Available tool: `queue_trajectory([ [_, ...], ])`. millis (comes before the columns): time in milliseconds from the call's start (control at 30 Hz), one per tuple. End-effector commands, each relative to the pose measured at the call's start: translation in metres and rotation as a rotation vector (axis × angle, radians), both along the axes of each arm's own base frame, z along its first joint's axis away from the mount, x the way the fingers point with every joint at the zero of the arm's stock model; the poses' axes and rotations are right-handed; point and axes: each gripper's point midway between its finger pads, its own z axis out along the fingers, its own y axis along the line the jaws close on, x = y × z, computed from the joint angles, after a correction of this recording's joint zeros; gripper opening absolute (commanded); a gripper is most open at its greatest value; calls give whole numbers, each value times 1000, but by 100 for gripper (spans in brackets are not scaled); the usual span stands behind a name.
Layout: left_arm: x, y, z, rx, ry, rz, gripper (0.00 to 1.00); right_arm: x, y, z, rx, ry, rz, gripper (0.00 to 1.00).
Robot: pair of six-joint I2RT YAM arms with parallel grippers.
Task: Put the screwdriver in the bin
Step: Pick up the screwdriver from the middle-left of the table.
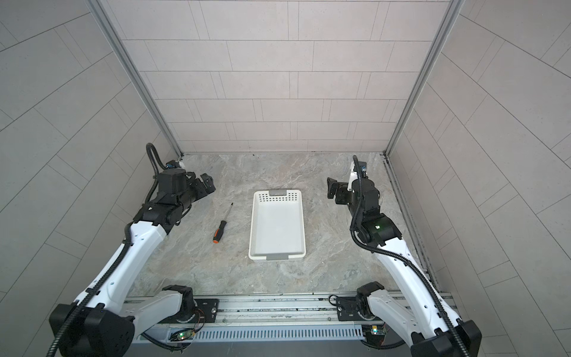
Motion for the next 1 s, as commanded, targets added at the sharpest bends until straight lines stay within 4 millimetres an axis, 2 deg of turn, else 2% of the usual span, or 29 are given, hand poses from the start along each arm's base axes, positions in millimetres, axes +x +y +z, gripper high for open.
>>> queue_trajectory([
  [0, -20, -5, -19, -15, 155, 28, 100, -18, -3, -27, -36, 132, -16, 99],
  [100, -28, -9, -39, 6, 270, 5, 100, -21, 3, -44, -45, 158, -3, 100],
  [233, -40, -29, -70, -6, 387, -101, 100, -22, 21, -56, -4, 171, 58, 100],
  [367, -64, -15, -98, 107, 475, -77, 99, -28, 26, -66, -20, 196, 74, 100],
  [633, -102, -8, -130, 111, 454, -76, 92, -36, 19, -66, -18, 152, 55, 100],
  [800, -105, -6, -133, 126, 428, -80, 88, -34, 14, -70, -38, 148, 27, 100],
  [967, -103, -5, -144, 143, 466, -77, 88, -32, 16, -75, -43, 167, 36, 100],
])
